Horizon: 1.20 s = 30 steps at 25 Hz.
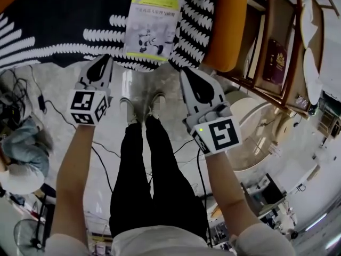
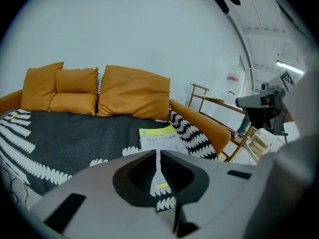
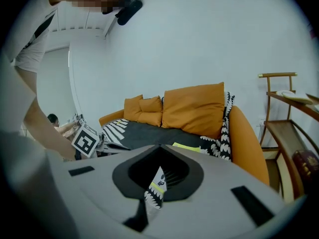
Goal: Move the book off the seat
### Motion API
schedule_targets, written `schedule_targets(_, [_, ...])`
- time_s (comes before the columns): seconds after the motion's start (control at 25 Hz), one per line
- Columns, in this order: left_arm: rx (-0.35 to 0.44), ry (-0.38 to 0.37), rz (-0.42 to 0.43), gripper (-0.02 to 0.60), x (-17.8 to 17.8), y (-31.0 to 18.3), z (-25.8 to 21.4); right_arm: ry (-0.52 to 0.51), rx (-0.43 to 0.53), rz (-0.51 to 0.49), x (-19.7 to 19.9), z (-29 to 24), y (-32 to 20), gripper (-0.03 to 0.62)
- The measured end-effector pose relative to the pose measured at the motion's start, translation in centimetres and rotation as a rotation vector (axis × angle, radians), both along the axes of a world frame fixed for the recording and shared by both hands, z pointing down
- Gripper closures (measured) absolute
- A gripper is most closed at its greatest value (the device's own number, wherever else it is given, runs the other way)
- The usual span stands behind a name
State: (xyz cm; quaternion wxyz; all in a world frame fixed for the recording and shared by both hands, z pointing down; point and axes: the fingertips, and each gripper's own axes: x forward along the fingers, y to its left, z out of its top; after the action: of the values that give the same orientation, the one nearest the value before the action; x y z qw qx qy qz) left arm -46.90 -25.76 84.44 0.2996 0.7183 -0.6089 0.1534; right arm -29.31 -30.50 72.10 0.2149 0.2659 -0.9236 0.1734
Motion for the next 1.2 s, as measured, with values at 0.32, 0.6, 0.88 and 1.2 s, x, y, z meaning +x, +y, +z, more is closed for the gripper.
schedule_targets(0.32, [-0.062,0.019,0.018,0.447,-0.1,-2.2,5.4,0.027,-0.015,-0.053,-1.3,3.5,0.2,0.572])
schedule_targets(0.6, [-0.178,0.057,-0.026,0.43,-0.5,-2.5,12.2,0.039,-0.012,-0.116,-2.8,5.5,0.0,0.572])
schedule_targets(0.88, [-0.173,0.17,-0.029,0.359,1.2,-3.4,14.2,0.05,-0.027,-0.134,-3.4,7.1,0.1,0.572])
schedule_targets(1.2, [-0.227,0.268,0.038,0.311,3.3,-4.7,17.2,0.073,-0.027,-0.144,-2.4,7.9,0.2,0.572])
